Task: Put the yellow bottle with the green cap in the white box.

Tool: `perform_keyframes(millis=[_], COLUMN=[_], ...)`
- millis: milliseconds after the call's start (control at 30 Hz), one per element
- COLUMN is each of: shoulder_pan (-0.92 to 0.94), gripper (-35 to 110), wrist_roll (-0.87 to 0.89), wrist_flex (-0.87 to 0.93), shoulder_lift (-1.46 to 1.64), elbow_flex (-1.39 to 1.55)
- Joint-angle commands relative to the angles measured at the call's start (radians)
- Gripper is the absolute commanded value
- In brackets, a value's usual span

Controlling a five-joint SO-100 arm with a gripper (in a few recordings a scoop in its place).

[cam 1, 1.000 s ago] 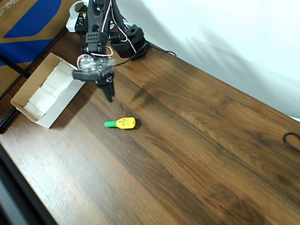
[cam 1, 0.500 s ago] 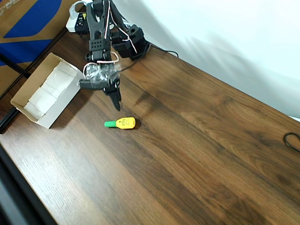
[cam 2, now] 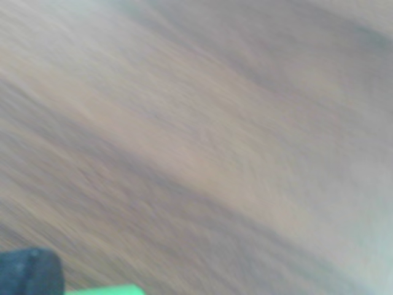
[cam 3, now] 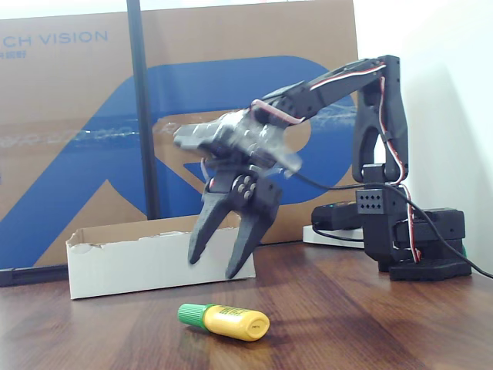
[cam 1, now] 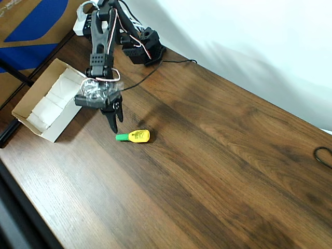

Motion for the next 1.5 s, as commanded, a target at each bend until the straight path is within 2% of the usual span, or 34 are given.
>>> perform_keyframes(millis=[0, 267, 600, 933, 1467], shoulder_pan=[0.011, 0.043, -0.035, -0.075, -0.097], gripper=[25, 25, 25, 37, 34], wrist_roll=[-0.028, -0.035, 0.015, -0.037, -0.055], wrist_flex=[-0.028, -0.069, 0.032, 0.075, 0.155], shoulder_lift=[-0.011, -0.117, -0.098, -0.127, -0.184], elbow_flex=[-0.057, -0.083, -0.175, -0.206, -0.221])
